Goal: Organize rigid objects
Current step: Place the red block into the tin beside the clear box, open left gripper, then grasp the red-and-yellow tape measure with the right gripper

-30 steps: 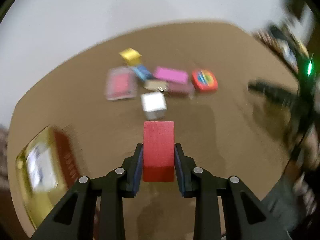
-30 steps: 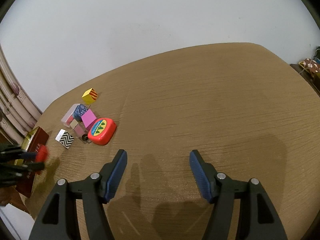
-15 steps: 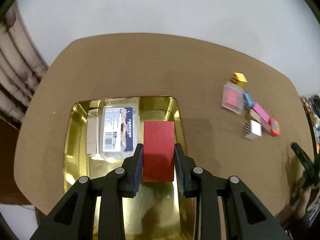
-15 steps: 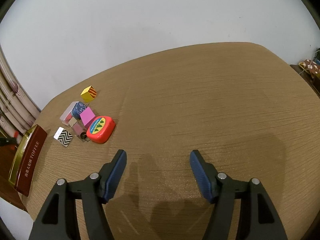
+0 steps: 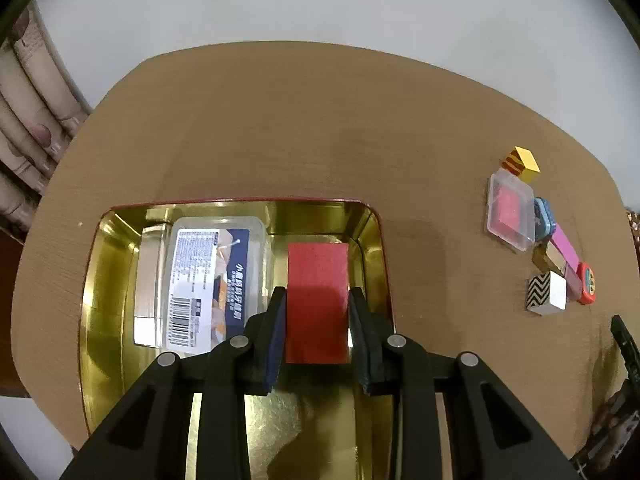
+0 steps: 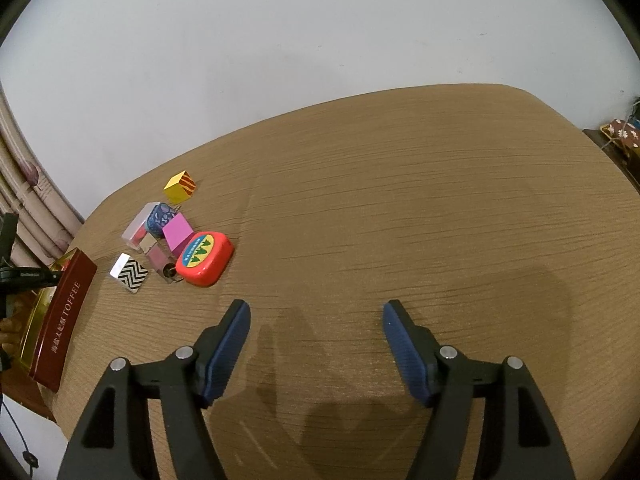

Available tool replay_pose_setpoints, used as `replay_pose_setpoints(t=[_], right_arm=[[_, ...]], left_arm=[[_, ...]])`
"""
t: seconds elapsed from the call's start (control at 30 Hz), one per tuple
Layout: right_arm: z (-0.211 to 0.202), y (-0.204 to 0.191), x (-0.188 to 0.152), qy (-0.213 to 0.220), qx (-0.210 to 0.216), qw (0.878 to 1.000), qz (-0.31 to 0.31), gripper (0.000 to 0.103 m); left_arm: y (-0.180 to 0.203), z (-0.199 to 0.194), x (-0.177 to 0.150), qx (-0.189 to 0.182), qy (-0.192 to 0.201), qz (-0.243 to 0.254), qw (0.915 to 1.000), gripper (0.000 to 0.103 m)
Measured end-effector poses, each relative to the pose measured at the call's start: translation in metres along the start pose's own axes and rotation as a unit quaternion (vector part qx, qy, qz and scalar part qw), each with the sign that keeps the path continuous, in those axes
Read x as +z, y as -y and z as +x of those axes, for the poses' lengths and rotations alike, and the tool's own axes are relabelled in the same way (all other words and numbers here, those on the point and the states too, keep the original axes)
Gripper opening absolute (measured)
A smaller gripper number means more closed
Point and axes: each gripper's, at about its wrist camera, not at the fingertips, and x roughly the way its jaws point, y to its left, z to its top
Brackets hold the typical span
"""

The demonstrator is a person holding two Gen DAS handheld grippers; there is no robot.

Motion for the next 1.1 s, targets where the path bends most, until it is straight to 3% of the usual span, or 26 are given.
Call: replay_pose_setpoints(t=[0.1, 0.2, 0.3, 0.37, 0.5, 0.6, 0.8, 0.97, 1.1], right_arm=[[0.002, 0.001, 0.002, 0.0, 0.001, 1.0, -0.001, 0.071], [0.005, 0.007, 0.002, 0.0, 0.001, 1.0, -0.001, 0.071], [0.006, 0.01, 0.003, -0.002, 0.025, 1.0, -0.009, 0.071], [0.008, 0.002, 0.008, -0.018, 0.058, 0.997, -0.039, 0.071], [0.009, -0.023, 0.019, -0.028, 0.077, 0.989, -0.124, 0.071], [0.023, -0.049, 0.033, -0.055, 0.091, 0.975, -0.197, 0.071], [0.058, -0.068, 0.064, -0.1, 0.094, 0.942, -0.305, 0.071], [0.081, -0.086, 0.079, -0.131, 0.076, 0.913, -0.38, 0.071], [0.093, -0.096, 0.087, -0.156, 0.077, 0.895, -0.41, 0.071]], left_arm=[[-0.001, -0.002, -0.001, -0.002, -0.003, 0.0, 1.0, 0.033], [-0.004, -0.012, -0.003, -0.009, 0.012, -0.005, 0.9999, 0.046], [-0.005, -0.034, -0.011, -0.018, 0.034, -0.018, 0.9991, 0.048], [0.001, -0.055, -0.025, -0.021, 0.059, -0.016, 0.9979, 0.052], [0.016, -0.09, -0.068, -0.007, 0.104, -0.01, 0.9945, 0.075], [0.024, -0.11, -0.109, -0.024, 0.119, -0.007, 0.9926, 0.076], [0.044, -0.122, -0.173, -0.035, 0.1, 0.024, 0.9941, 0.077], [0.045, -0.131, -0.189, -0.028, 0.093, 0.034, 0.9947, 0.077], [0.038, -0.134, -0.186, -0.054, 0.091, 0.013, 0.9943, 0.079]])
